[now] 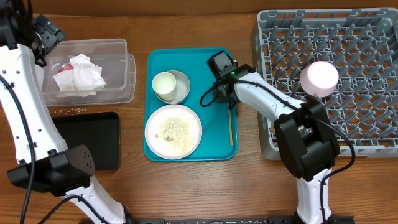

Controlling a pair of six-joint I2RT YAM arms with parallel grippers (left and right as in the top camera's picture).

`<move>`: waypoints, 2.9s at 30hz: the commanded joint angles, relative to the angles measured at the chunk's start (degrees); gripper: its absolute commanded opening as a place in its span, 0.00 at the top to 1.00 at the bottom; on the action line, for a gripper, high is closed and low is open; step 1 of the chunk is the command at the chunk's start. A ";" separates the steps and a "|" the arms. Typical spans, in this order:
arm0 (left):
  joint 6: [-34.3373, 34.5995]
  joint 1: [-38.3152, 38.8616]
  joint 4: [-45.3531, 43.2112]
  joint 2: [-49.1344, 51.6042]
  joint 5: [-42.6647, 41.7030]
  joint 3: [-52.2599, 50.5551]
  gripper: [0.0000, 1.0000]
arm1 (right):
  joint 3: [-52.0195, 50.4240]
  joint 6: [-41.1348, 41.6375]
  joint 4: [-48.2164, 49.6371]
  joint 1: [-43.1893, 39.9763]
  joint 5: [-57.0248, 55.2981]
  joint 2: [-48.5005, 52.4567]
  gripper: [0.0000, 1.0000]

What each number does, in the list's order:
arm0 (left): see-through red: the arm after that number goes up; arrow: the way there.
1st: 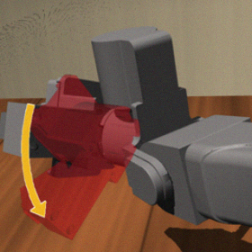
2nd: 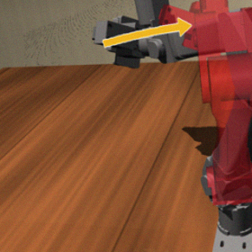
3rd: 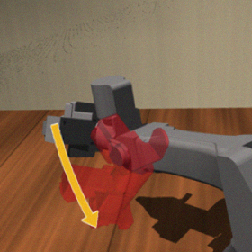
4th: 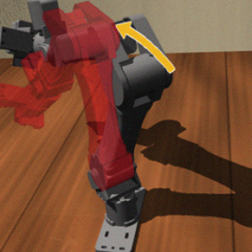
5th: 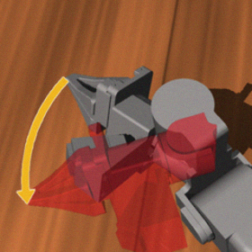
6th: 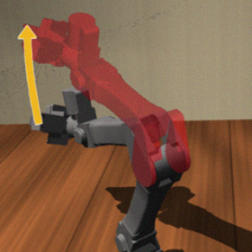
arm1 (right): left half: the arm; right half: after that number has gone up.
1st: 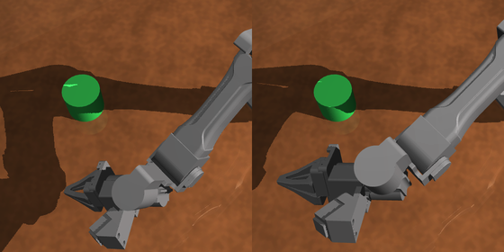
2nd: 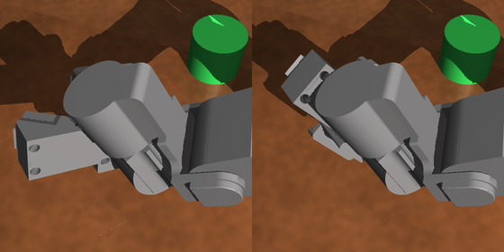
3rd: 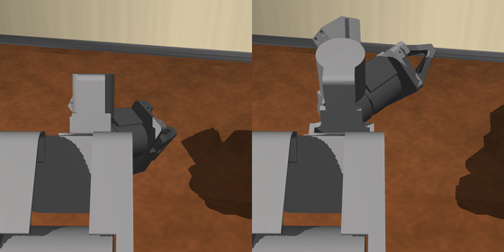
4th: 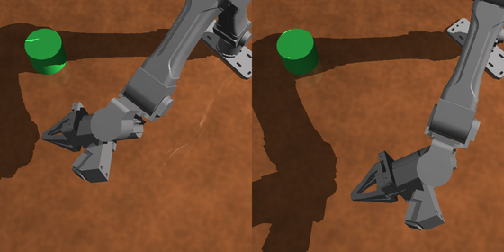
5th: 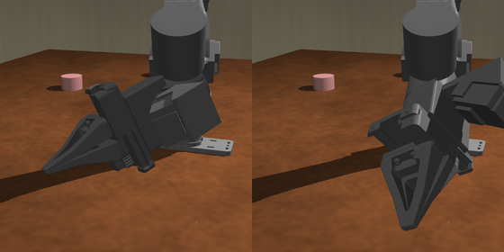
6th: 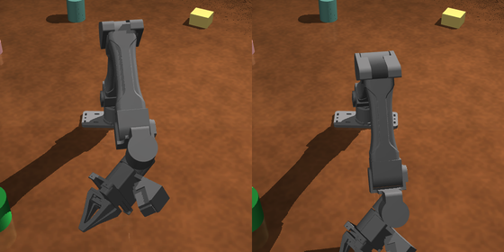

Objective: Sort waste into correct bins and load items into the dishwasher
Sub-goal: 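Lower the right gripper and grasp the remaining chopstick, then carry the chopstick to the rack and release it there, then move the right gripper left over the white cup on the saucer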

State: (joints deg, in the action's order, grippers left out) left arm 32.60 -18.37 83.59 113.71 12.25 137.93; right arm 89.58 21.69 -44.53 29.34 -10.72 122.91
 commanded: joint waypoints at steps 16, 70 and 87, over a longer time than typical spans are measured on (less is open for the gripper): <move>-0.68 0.39 0.00 0.39 0.13 -0.09 0.00 | 3.72 1.86 -5.55 0.07 6.40 4.94 0.96; -0.68 0.39 0.00 0.39 0.13 -0.09 0.00 | 29.79 -13.90 -26.01 -24.94 25.83 -2.86 0.23; -0.68 0.39 0.00 0.39 0.13 -0.09 0.00 | 29.73 -13.57 -15.98 -9.90 47.50 -4.81 0.00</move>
State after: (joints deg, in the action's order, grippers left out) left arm 32.60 -18.37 83.59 113.71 12.25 137.93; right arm 119.39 7.66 -61.10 14.15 42.17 119.31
